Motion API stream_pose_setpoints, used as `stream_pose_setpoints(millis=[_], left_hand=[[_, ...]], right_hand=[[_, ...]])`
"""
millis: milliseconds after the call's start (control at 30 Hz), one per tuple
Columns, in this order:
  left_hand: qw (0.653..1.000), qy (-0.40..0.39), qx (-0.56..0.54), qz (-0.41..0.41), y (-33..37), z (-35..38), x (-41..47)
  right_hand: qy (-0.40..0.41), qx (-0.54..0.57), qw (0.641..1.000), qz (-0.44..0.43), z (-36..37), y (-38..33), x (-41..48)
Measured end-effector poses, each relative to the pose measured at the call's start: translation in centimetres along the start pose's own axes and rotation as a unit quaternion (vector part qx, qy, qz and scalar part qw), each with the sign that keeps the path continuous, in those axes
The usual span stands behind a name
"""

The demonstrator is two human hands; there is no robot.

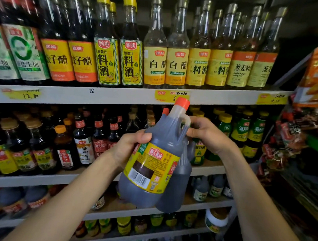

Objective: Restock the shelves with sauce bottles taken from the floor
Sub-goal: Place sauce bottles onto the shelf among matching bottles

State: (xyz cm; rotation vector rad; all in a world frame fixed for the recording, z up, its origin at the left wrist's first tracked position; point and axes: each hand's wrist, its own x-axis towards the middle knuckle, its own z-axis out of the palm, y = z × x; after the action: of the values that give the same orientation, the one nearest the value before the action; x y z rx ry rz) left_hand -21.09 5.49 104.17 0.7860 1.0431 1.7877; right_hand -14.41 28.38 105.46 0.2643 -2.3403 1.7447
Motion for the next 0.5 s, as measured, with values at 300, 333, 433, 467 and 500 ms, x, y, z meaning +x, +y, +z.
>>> stream_pose_setpoints(millis=[300, 333, 433, 467, 500], left_hand=[[0.997, 0.031, 0.061, 0.032, -0.4, 1.0, 0.8], [0.996, 0.04, 0.067, 0.036, -0.5, 1.0, 0.8], [0.988, 0.117, 0.071, 0.069, -1.1, 1.1, 0.7], [0.984, 0.143, 0.068, 0.083, -1.3, 1.2, 0.7], [0.98, 0.162, 0.062, 0.094, -1.4, 1.3, 0.7]], right_hand=[[0.256, 0.045, 0.966, -0.012, 4.7, 2.7, -0.7], [0.281, 0.058, 0.958, -0.002, 5.0, 2.3, -0.7], [0.361, 0.047, 0.931, 0.01, 5.7, 1.3, -1.5], [0.364, 0.045, 0.93, 0.009, 6.3, 0.9, -2.2], [0.357, 0.053, 0.933, 0.005, 7.2, 0.7, -3.0]])
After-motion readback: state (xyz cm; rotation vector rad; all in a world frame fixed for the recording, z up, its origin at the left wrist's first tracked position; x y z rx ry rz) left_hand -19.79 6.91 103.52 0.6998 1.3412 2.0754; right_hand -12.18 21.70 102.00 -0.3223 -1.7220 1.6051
